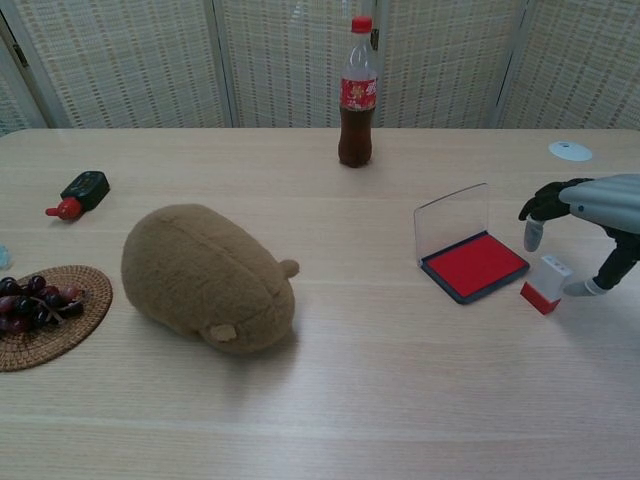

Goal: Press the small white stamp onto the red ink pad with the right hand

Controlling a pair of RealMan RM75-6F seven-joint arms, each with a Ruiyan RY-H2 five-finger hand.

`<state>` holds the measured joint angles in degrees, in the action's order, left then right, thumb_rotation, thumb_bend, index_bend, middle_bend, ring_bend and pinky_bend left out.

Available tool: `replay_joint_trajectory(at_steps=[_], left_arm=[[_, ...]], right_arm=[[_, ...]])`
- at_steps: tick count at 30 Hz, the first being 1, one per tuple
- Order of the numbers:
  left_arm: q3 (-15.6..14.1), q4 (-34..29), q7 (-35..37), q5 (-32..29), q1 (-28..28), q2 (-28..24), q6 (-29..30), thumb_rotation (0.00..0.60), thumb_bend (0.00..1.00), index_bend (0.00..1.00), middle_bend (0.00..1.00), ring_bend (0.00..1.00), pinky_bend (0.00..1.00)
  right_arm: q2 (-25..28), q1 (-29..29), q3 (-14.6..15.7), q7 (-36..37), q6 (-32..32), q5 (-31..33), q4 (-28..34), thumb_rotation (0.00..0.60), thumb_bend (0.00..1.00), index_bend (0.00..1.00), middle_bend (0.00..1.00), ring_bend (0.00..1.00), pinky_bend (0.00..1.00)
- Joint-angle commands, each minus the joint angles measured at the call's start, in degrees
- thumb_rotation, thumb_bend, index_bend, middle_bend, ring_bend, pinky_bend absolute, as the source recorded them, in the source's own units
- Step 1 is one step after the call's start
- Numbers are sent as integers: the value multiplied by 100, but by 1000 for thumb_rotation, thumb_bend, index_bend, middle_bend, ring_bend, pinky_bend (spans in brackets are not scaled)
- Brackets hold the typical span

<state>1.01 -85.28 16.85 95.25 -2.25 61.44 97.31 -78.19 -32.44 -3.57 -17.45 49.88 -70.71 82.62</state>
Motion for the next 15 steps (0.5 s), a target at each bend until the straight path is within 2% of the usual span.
replay_joint_trajectory(at_steps=[1,15], left_arm=[[4,-1,1,-2,2,1,5,600,427,0,0,0,0],[44,79,116,30,12,39,113,600,427,0,0,0,0]], right_arm=[[-16,-16,3,-1,-11,7,-20,600,197,360,151,0,0],[-99,-47,38,-273,129,83,-17,600,208,512,173,0,0]])
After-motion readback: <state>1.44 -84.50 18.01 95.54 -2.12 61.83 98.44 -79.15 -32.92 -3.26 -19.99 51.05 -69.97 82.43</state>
